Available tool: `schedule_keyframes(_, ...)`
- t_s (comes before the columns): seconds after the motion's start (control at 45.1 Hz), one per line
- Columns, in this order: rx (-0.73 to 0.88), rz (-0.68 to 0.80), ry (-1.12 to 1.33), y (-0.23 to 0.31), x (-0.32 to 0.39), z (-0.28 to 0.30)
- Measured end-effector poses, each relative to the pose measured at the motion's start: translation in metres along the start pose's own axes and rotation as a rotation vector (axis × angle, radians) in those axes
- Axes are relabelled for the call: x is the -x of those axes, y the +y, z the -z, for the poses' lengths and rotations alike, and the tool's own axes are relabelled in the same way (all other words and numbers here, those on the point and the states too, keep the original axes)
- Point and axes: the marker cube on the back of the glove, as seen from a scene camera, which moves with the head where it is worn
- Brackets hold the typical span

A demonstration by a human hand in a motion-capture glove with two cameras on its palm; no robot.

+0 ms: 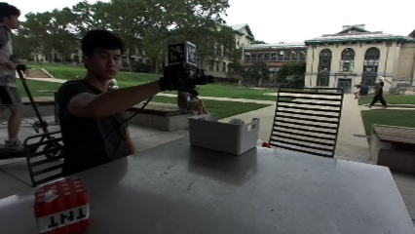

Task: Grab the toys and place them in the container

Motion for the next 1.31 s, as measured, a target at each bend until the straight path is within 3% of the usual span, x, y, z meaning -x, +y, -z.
schedule_keyframes(0.044, -0.001, -0.159, 0.094, 0.005, -0.036, -0.007)
schedule_keyframes(0.089, 0.001, -0.213, 0.124, 0.014, -0.066, -0.012)
schedule_keyframes(0.576, 0.065, -0.391, 0.137, 0.136, -0.307, -0.088)
schedule_keyframes(0.953, 0.178, -0.513, 0.035, 0.216, -0.397, -0.160)
schedule_keyframes(1.308, 0.262, -0.582, -0.029, 0.246, -0.425, -0.229)
